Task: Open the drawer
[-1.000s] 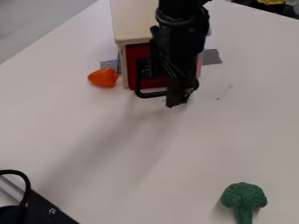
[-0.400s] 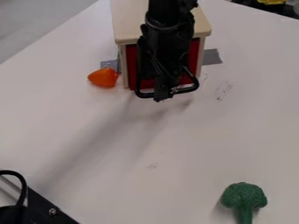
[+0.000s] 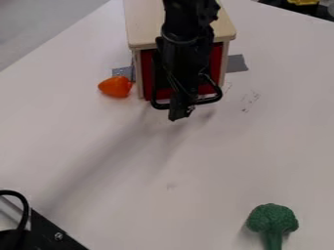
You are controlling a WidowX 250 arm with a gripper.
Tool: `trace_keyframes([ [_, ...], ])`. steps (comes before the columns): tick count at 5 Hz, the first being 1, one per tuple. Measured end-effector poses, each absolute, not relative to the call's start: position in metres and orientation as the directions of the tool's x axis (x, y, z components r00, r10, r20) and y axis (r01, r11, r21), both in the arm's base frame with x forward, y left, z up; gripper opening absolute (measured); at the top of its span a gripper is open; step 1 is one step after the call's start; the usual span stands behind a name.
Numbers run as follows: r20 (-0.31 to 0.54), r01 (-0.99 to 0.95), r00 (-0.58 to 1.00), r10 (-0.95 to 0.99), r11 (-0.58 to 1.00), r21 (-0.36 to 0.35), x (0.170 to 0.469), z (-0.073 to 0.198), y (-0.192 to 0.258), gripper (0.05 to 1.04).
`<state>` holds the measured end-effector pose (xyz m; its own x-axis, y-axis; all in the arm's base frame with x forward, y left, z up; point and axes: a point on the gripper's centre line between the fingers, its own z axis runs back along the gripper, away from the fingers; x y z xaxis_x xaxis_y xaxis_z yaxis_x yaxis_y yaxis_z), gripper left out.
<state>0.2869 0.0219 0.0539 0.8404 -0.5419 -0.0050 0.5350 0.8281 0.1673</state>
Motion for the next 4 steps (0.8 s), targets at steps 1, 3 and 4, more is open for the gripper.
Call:
trace_keyframes([
  [1, -0.016, 0.527, 0.846, -0.532, 0.833, 0.166, 0.2884, 0.0454, 0.0261, 0.999],
  [3, -0.005, 0.511, 0.855, -0.518, 0.841, 0.178, 0.2958, 0.0412, 0.0323, 0.999],
  [4, 0.007, 0.507, 0.856, -0.517, 0.842, 0.183, 0.2976, 0.0413, 0.0325, 0.999],
])
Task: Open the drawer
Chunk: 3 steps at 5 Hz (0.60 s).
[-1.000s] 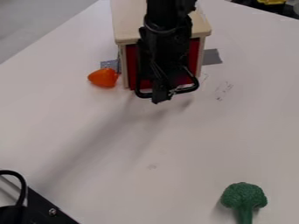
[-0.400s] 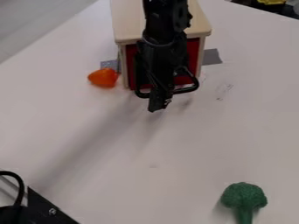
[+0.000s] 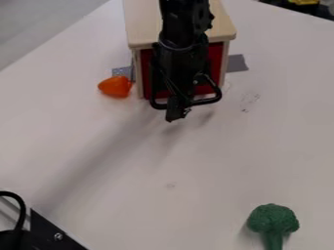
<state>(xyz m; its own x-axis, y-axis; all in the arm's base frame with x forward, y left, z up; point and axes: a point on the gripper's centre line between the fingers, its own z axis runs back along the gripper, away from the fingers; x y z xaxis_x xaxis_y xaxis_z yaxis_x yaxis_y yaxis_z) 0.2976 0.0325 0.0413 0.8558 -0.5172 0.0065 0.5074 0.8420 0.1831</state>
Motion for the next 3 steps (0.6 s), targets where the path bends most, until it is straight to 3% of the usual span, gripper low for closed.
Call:
trace_keyframes([
  [3, -0.006, 0.528, 0.845, -0.535, 0.833, 0.162, 0.299, 0.029, 0.022, 0.999],
])
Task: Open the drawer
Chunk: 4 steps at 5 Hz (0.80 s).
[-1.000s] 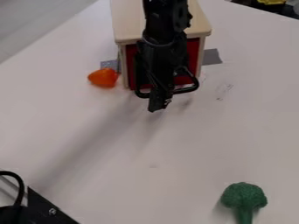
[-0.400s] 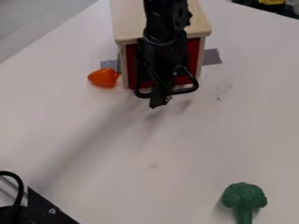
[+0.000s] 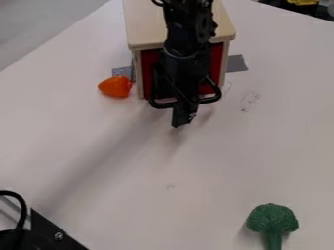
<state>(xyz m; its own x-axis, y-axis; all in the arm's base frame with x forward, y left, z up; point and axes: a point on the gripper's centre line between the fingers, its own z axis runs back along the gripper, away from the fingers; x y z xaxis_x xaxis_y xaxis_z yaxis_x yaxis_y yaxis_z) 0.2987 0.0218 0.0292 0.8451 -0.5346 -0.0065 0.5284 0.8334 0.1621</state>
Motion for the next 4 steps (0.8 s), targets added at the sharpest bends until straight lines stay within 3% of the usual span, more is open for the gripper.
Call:
trace_keyframes([
  [2, -0.001, 0.533, 0.841, -0.540, 0.830, 0.162, 0.2991, 0.0286, 0.0186, 0.952],
  [4, 0.023, 0.522, 0.846, -0.533, 0.837, 0.165, 0.3029, 0.0288, 0.0171, 0.366],
])
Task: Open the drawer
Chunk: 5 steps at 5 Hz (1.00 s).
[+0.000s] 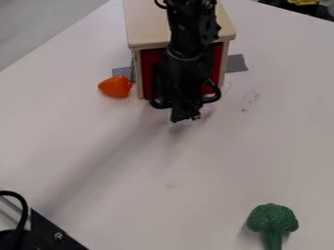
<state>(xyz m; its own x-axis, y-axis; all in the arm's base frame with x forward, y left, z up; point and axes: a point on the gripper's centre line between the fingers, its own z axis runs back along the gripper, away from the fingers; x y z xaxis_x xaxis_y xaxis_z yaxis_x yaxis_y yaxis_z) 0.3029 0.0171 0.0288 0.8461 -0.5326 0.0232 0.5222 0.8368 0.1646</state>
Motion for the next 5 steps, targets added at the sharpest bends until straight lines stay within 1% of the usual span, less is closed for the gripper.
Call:
trace_keyframes([
  [1, 0.024, 0.529, 0.842, -0.540, 0.833, 0.164, 0.302, 0.029, 0.016, 0.203],
  [3, 0.032, 0.567, 0.815, -0.578, 0.808, 0.161, 0.286, 0.031, 0.003, 0.146],
  [5, 0.027, 0.619, 0.778, -0.628, 0.773, 0.143, 0.258, 0.030, -0.015, 0.143],
])
